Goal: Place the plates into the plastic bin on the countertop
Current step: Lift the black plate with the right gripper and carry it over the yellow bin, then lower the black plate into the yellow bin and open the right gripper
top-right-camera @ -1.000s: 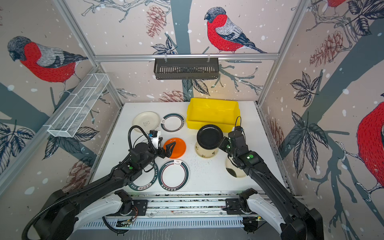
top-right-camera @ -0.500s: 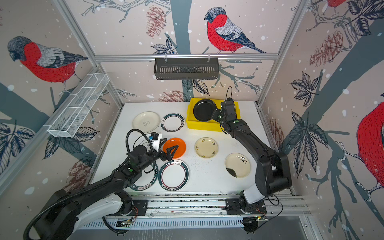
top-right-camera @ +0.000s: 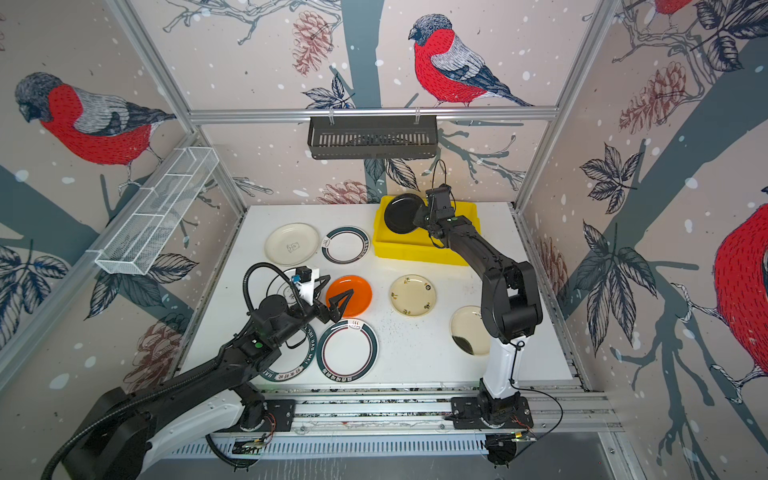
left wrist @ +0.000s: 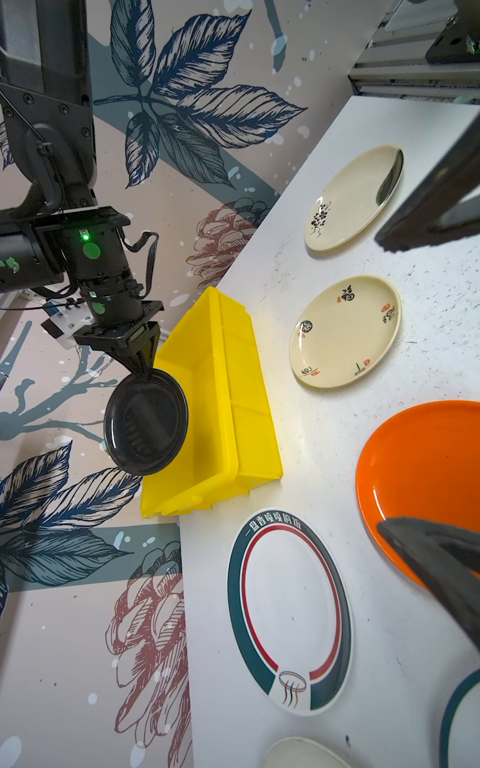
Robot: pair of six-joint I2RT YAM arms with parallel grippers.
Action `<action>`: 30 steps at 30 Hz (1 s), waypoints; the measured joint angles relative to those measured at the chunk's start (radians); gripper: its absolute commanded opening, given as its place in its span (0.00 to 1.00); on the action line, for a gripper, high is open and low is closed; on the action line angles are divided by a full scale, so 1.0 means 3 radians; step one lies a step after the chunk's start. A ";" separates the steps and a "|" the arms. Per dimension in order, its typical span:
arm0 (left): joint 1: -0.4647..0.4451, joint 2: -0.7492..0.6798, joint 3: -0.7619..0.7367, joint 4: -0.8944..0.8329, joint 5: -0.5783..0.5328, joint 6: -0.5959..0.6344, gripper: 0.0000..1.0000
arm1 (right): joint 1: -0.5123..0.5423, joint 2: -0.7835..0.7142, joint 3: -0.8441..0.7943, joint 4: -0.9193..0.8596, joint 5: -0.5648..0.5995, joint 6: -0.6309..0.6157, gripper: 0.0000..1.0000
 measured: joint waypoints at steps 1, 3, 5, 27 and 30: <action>0.0000 -0.0005 0.0000 0.0000 -0.0003 0.0000 0.99 | 0.0001 0.0038 0.0022 -0.0014 0.0015 -0.0004 0.00; 0.0000 -0.0013 0.0000 -0.0001 -0.0003 0.0001 0.99 | 0.0001 0.0123 0.0080 -0.0033 0.0055 -0.0019 0.00; 0.0000 -0.0031 -0.0001 -0.0003 -0.0003 0.0003 0.99 | 0.0003 0.0207 0.0135 -0.0075 0.0074 -0.0042 0.00; 0.0000 -0.0108 -0.0011 -0.0041 -0.0013 0.0001 0.99 | 0.0038 0.1139 0.1074 -0.0575 0.0145 -0.0200 0.00; 0.0000 -0.0145 -0.0011 -0.0066 -0.0013 0.0003 0.99 | 0.0028 0.1183 0.1088 -0.0626 0.0145 -0.0203 0.03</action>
